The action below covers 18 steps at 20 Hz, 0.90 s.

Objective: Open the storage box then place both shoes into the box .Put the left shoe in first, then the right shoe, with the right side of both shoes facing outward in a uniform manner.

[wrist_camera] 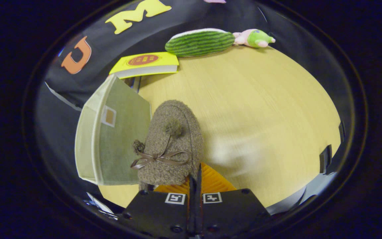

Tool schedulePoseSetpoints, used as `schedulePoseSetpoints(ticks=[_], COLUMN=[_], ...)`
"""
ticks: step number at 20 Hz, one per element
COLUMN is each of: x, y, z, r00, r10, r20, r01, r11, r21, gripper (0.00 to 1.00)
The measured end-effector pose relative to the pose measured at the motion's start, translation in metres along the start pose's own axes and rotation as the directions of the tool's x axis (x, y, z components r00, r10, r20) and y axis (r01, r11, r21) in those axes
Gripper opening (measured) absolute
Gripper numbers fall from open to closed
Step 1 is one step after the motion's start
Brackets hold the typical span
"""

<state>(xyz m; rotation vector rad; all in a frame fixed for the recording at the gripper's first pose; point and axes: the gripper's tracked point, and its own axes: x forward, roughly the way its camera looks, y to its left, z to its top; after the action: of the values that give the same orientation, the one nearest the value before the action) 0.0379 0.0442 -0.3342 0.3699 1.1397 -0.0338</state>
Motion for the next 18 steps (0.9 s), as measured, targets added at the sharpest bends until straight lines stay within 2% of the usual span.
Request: schedulePoseSetpoints(ticks=[4, 9, 13, 18], x=[-0.062, -0.096, -0.075, -0.028], y=[0.043, 0.130, 0.193, 0.215], z=[0.052, 0.082, 0.090, 0.087], r00=[0.990, 0.975, 0.972, 0.975], r10=[0.032, 0.083, 0.122, 0.106], r20=[0.138, 0.206, 0.202, 0.194], r01=[-0.025, -0.047, -0.061, -0.030], r11=[0.999, 0.984, 0.957, 0.934], r21=[-0.048, -0.172, -0.283, -0.357], gripper=[0.06, 0.06, 0.06, 0.06])
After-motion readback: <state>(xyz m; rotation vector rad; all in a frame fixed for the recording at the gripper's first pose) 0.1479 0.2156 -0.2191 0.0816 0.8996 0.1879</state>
